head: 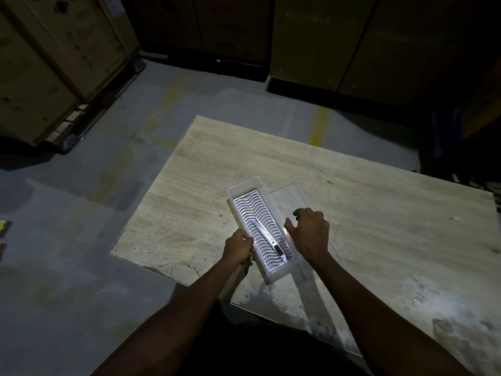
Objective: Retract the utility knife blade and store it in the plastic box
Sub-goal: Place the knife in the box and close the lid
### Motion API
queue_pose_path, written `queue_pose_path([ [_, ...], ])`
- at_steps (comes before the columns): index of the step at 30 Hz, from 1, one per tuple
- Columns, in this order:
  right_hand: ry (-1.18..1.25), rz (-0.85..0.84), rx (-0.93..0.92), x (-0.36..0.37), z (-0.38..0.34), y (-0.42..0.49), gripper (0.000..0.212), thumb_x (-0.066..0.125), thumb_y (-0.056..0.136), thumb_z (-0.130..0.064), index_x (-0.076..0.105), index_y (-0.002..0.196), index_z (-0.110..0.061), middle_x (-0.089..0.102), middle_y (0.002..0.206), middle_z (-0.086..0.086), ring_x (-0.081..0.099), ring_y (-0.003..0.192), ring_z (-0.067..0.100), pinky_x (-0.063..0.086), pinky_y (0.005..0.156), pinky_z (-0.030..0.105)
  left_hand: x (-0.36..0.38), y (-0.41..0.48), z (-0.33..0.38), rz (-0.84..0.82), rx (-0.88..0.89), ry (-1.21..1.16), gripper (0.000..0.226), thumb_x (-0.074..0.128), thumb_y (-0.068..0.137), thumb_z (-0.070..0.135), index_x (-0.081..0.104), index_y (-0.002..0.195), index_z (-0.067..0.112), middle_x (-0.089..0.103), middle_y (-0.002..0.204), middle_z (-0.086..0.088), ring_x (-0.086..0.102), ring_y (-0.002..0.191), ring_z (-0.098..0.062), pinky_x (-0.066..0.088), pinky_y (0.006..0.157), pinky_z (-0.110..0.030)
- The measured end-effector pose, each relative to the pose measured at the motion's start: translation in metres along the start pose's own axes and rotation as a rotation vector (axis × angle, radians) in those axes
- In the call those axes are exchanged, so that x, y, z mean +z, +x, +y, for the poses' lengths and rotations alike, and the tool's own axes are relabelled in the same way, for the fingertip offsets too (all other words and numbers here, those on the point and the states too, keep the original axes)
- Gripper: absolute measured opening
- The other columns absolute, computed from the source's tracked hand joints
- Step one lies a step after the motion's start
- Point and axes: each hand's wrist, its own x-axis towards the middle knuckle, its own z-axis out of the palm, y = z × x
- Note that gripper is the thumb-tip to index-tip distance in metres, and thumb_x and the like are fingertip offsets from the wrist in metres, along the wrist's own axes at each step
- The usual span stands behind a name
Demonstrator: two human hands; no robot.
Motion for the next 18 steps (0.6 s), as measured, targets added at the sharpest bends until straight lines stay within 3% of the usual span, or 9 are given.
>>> queue_pose_path([
  [4, 0.126, -0.025, 0.143, -0.004, 0.061, -0.005, 0.035, 0.052, 0.09, -0.038, 0.061, 0.112, -0.013, 0.065, 0.111, 0.011, 0.057, 0.103, 0.035, 0.047, 0.083, 0.043, 0.006, -0.006, -0.004, 0.013, 0.011, -0.04, 0.007, 0.047, 0.096, 0.018, 0.049, 0.093, 0.012, 0.063, 0.073, -0.01, 0.057, 0.053, -0.022, 0.045, 0.038, -0.023],
  [9, 0.283, -0.161, 0.354, 0.015, 0.117, -0.026, 0.035, 0.059, 0.084, -0.032, 0.063, 0.109, -0.009, 0.068, 0.102, 0.019, 0.063, 0.094, 0.036, 0.051, 0.081, 0.04, 0.015, -0.01, -0.01, 0.068, 0.036, -0.092, 0.005, 0.045, 0.094, 0.013, 0.05, 0.097, 0.012, 0.063, 0.071, -0.01, 0.058, 0.056, -0.026, 0.046, 0.046, -0.028],
  [15, 0.247, -0.232, 0.417, 0.029, 0.13, -0.044, 0.034, 0.064, 0.082, -0.024, 0.06, 0.108, -0.004, 0.061, 0.104, 0.023, 0.059, 0.094, 0.038, 0.046, 0.083, 0.04, 0.016, -0.006, -0.009, 0.062, 0.043, -0.082, 0.01, 0.047, 0.094, 0.013, 0.047, 0.104, 0.014, 0.062, 0.073, -0.012, 0.058, 0.059, -0.029, 0.05, 0.052, -0.033],
  [18, 0.326, -0.245, 0.467, 0.031, 0.125, -0.045, 0.04, 0.069, 0.078, -0.014, 0.055, 0.113, 0.0, 0.056, 0.11, 0.026, 0.057, 0.095, 0.037, 0.042, 0.075, 0.032, 0.015, -0.007, -0.005, 0.051, 0.021, -0.085, 0.011, 0.047, 0.095, 0.012, 0.045, 0.106, 0.015, 0.061, 0.075, -0.013, 0.057, 0.053, -0.026, 0.048, 0.04, -0.027],
])
